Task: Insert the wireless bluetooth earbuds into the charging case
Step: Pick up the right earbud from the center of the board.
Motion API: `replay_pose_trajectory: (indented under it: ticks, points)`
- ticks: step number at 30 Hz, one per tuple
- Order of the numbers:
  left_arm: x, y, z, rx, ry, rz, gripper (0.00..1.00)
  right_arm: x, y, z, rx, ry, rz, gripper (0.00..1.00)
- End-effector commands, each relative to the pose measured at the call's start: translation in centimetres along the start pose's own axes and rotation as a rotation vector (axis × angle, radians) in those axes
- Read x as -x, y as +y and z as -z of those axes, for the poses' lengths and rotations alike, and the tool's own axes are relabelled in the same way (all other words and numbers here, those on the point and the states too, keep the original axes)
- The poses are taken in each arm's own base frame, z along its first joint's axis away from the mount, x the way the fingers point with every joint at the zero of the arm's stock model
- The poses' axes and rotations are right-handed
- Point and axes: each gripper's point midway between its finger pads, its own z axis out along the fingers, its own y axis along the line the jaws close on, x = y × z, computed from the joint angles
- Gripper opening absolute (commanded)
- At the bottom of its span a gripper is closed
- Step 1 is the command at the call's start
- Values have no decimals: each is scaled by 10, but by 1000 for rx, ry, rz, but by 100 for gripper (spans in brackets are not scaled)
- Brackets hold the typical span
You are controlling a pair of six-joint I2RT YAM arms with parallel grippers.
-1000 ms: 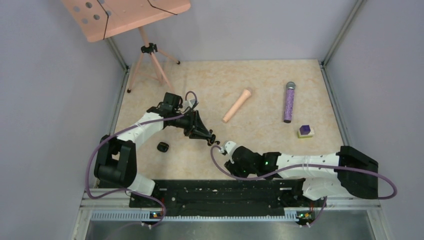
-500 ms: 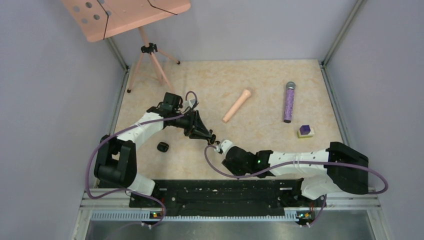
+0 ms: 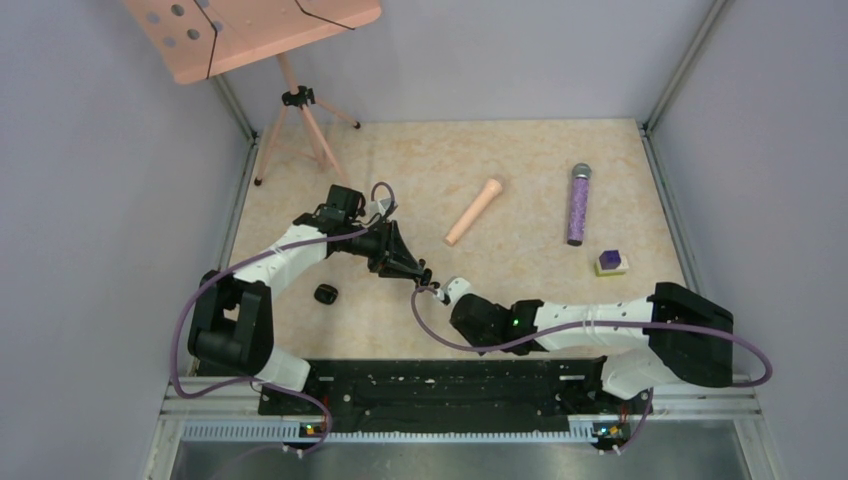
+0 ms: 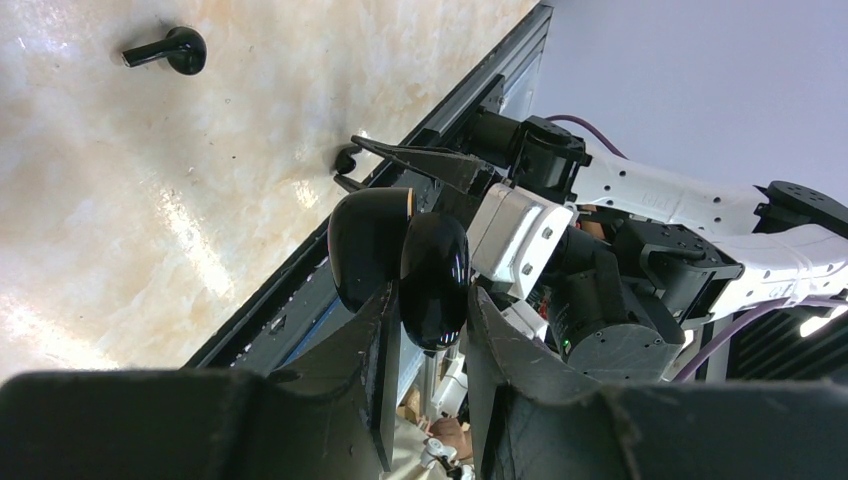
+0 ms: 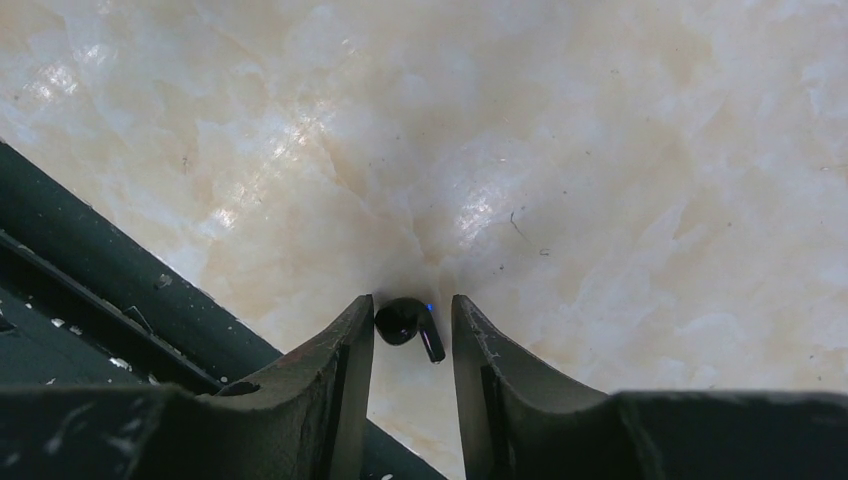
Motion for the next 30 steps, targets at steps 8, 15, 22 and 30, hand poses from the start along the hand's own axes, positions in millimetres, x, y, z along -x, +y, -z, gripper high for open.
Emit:
replay_pose_trajectory:
  ticks: [8, 15, 22, 30]
  points:
    - [-2, -17, 7, -49, -10, -63, 0, 9, 12, 8, 79, 4, -33, 39]
    - [-3, -18, 8, -52, -12, -67, 0, 5, 18, 3, 108, 44, -5, 38]
    - [-5, -17, 8, -51, -10, -70, 0, 5, 8, -5, 81, 65, -36, 37]
    - [-6, -17, 8, -52, -9, -72, 0, 6, 8, -2, 110, 70, -41, 35]
